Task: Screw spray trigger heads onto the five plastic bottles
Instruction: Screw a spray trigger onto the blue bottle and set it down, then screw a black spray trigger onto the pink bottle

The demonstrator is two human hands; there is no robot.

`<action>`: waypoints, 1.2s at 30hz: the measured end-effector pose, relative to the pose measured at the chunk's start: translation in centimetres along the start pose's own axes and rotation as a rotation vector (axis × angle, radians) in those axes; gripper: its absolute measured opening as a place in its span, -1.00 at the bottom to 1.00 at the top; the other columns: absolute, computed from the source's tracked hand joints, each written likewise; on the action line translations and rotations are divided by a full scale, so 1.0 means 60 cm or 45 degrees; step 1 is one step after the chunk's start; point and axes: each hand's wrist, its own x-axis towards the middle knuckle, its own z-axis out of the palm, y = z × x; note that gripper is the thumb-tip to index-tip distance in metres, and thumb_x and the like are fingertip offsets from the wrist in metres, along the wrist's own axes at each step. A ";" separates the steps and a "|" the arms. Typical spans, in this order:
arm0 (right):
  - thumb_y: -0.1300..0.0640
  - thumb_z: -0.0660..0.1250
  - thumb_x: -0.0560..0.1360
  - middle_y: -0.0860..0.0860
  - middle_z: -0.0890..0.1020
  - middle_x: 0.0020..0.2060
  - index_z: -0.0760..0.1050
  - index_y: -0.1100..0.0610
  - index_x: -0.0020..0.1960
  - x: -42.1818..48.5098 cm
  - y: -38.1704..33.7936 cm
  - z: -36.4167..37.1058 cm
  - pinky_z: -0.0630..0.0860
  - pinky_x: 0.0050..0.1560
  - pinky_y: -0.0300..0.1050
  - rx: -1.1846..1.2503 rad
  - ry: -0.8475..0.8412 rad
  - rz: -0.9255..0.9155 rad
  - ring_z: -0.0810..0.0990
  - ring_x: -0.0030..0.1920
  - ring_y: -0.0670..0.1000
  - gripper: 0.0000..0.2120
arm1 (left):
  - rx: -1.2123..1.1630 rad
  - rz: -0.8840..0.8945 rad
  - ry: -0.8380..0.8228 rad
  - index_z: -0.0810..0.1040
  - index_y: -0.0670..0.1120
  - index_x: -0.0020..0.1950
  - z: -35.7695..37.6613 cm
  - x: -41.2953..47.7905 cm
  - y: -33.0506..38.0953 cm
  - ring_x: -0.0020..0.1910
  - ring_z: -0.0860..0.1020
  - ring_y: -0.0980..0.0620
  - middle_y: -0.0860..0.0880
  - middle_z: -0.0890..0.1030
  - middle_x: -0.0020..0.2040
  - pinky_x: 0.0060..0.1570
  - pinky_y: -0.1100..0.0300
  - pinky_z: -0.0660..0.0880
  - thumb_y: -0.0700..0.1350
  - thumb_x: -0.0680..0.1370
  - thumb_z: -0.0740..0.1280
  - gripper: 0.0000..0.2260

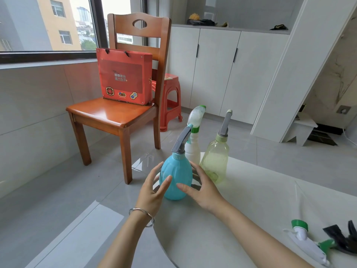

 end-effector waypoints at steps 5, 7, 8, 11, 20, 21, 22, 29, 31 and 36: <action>-0.08 0.48 0.35 -0.18 0.43 0.27 0.25 -0.23 0.32 0.001 0.000 -0.001 0.40 -0.05 -0.57 -0.023 0.023 -0.001 0.37 0.27 -0.26 -0.37 | 0.021 -0.020 -0.003 0.33 0.16 0.28 -0.003 0.000 -0.005 0.29 0.35 0.10 0.24 0.41 0.19 0.16 0.38 0.36 0.00 0.51 0.28 -0.65; -0.07 0.47 0.36 -0.17 0.43 0.28 0.25 -0.18 0.36 -0.001 -0.003 -0.003 0.38 0.04 -0.53 -0.045 0.033 -0.010 0.36 0.27 -0.27 -0.35 | 0.060 -0.024 0.014 0.33 0.13 0.30 -0.005 -0.001 -0.005 0.30 0.36 0.08 0.18 0.39 0.24 0.25 0.17 0.31 -0.02 0.52 0.28 -0.64; -0.07 0.46 0.37 -0.17 0.42 0.29 0.23 -0.15 0.39 -0.003 -0.005 -0.005 0.34 0.13 -0.46 -0.066 0.044 -0.018 0.35 0.27 -0.27 -0.33 | 0.089 -0.023 0.030 0.33 0.10 0.33 -0.006 -0.002 -0.003 0.31 0.36 0.06 0.15 0.38 0.27 0.26 0.12 0.31 -0.01 0.52 0.29 -0.62; -0.07 0.44 0.39 -0.16 0.38 0.31 0.18 -0.11 0.43 -0.017 -0.013 -0.015 0.30 0.32 -0.21 -0.104 0.093 -0.014 0.33 0.32 -0.21 -0.30 | 0.141 -0.009 0.086 0.33 -0.02 0.39 -0.011 -0.006 0.012 0.36 0.37 -0.03 0.00 0.38 0.38 0.30 0.04 0.33 0.00 0.52 0.28 -0.55; -0.03 0.41 0.42 -0.13 0.41 0.35 0.30 -0.07 0.39 -0.108 -0.080 -0.103 0.27 0.39 -0.15 -0.147 0.185 -0.096 0.33 0.36 -0.20 -0.42 | 0.170 0.257 0.253 0.35 -0.03 0.38 -0.023 -0.046 0.133 0.29 0.37 0.07 0.02 0.39 0.35 0.28 0.13 0.33 0.13 0.42 0.22 -0.45; -0.06 0.41 0.42 -0.15 0.41 0.35 0.31 -0.09 0.39 -0.122 -0.088 -0.117 0.27 0.38 -0.16 -0.159 0.198 -0.111 0.33 0.37 -0.21 -0.42 | 0.163 0.283 0.248 0.36 -0.01 0.37 -0.016 -0.054 0.147 0.29 0.37 0.09 0.04 0.39 0.33 0.27 0.14 0.33 0.15 0.41 0.22 -0.45; -0.09 0.40 0.41 -0.17 0.41 0.35 0.32 -0.11 0.38 -0.135 -0.097 -0.133 0.28 0.36 -0.19 -0.169 0.215 -0.129 0.32 0.36 -0.22 -0.43 | 0.149 0.308 0.228 0.36 0.01 0.35 -0.004 -0.062 0.161 0.29 0.37 0.09 0.05 0.40 0.31 0.28 0.14 0.33 0.15 0.41 0.21 -0.47; -0.28 0.36 0.28 -0.21 0.40 0.35 0.38 -0.25 0.30 -0.244 -0.141 -0.265 0.28 0.21 -0.32 -0.161 0.349 -0.139 0.33 0.36 -0.20 -0.41 | 0.001 0.355 0.104 0.46 0.03 0.23 0.140 -0.109 0.224 0.24 0.48 0.01 0.01 0.52 0.24 0.24 0.09 0.41 0.02 0.53 0.23 -0.71; -0.26 0.37 0.28 -0.20 0.41 0.34 0.40 -0.24 0.28 -0.277 -0.149 -0.307 0.26 0.22 -0.35 -0.165 0.417 -0.161 0.32 0.36 -0.24 -0.43 | 0.000 0.324 0.024 0.46 0.02 0.22 0.191 -0.117 0.229 0.25 0.47 0.00 0.00 0.52 0.23 0.24 0.06 0.42 -0.05 0.55 0.25 -0.76; -0.08 0.38 0.38 -0.16 0.44 0.32 0.48 -0.17 0.18 -0.352 -0.148 -0.402 0.26 0.37 -0.18 -0.189 0.655 -0.206 0.37 0.34 -0.23 -0.63 | -0.014 0.226 -0.171 0.49 -0.02 0.18 0.327 -0.139 0.225 0.20 0.50 -0.03 0.02 0.54 0.16 0.09 0.20 0.40 -0.07 0.56 0.26 -0.80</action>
